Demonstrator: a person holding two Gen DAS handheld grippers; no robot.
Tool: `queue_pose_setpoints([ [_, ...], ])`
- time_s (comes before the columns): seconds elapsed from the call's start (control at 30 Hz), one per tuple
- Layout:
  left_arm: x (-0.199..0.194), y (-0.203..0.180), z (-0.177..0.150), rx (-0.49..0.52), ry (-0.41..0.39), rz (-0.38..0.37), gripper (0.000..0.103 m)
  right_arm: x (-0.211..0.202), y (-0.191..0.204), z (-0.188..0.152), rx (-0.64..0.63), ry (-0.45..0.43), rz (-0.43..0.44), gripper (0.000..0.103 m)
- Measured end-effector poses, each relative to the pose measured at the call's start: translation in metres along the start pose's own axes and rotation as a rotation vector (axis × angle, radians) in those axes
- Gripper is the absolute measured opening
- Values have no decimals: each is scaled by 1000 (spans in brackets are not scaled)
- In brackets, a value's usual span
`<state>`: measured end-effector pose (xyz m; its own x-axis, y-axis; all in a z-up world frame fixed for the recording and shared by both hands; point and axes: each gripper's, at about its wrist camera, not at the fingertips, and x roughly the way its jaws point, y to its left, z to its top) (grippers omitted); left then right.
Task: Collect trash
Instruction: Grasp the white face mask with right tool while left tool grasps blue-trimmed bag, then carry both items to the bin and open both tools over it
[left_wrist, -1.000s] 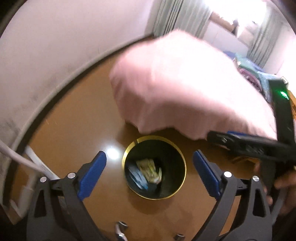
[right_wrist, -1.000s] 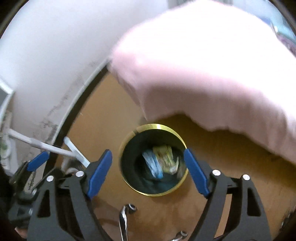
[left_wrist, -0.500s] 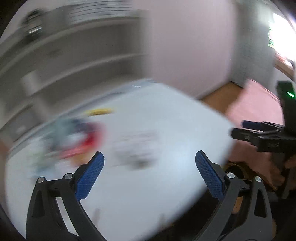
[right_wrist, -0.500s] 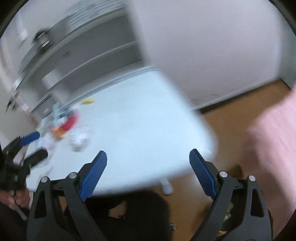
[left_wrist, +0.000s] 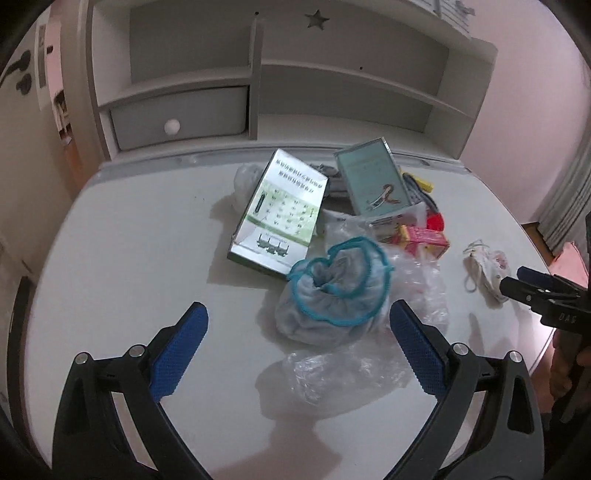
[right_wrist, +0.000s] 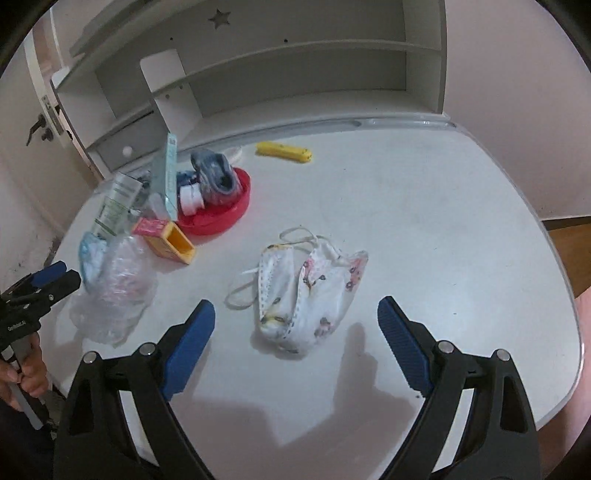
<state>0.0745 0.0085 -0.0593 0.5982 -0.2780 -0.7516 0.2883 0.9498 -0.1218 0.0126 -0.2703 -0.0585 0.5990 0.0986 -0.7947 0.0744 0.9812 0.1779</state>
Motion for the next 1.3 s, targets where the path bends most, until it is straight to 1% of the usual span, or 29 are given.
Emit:
queue_pose_setpoints([
  [0.07, 4, 1, -1, 0, 9, -6, 96, 10, 1, 0, 2, 20, -7, 81],
  [0.1, 6, 0, 0, 2, 14, 4, 96, 15, 1, 0, 2, 32, -18, 78],
  [0.17, 11, 1, -1, 15, 12, 16, 96, 17, 5, -2, -25, 17, -44, 58],
  [0.2, 13, -2, 0, 27, 11, 22, 95, 16, 7, -3, -45, 8, -62, 31],
  [0.23, 15, -3, 1, 34, 9, 25, 89, 15, 8, -4, -45, 8, -57, 31],
  [0.27, 15, -4, 2, 37, 2, 34, 66, 11, 4, -6, -33, -1, -36, 29],
  [0.3, 14, -5, 3, 38, -1, 40, 55, 8, 4, -8, -34, -7, -35, 29],
  [0.37, 16, -7, 6, 47, 8, 21, 19, 2, 2, -12, -49, -29, -47, 29],
  [0.4, 15, -7, 7, 46, 5, 33, 18, -2, 0, -12, -47, -38, -47, 29],
  [0.43, 12, -8, 7, 46, -8, 41, 14, -4, -2, -13, -46, -47, -44, 29],
  [0.47, 10, -8, 7, 52, -15, 45, 13, -8, -4, -14, -49, -53, -40, 29],
  [0.6, -8, -9, 11, 53, -59, 65, 12, -20, -12, -17, -47, -85, -27, 29],
  [0.77, -36, -18, 27, 41, -137, 72, 12, -40, -29, -15, -19, -115, -6, 29],
  [0.83, -50, -21, 38, 49, -182, 96, 12, -51, -41, -16, -6, -137, -17, 29],
  [0.9, -62, -29, 47, 45, -212, 85, 12, -62, -55, -20, 14, -154, -34, 29],
  [0.97, -66, -48, 52, 63, -216, 32, 12, -75, -79, -28, 58, -170, -65, 29],
  [1.0, -65, -72, 54, 101, -211, -19, 12, -80, -89, -32, 77, -175, -81, 29],
  [1.07, -61, -109, 54, 156, -203, -91, 12, -93, -118, -44, 132, -185, -121, 29],
  [1.13, -50, -166, 51, 231, -179, -203, 12, -106, -146, -58, 190, -187, -160, 29],
  [1.17, -44, -203, 45, 276, -156, -275, 12, -113, -163, -68, 227, -188, -190, 29],
  [1.2, -40, -227, 39, 306, -142, -323, 12, -120, -181, -78, 265, -190, -219, 29],
  [1.3, -25, -320, 10, 414, -74, -499, 12, -142, -229, -118, 384, -188, -296, 29],
])
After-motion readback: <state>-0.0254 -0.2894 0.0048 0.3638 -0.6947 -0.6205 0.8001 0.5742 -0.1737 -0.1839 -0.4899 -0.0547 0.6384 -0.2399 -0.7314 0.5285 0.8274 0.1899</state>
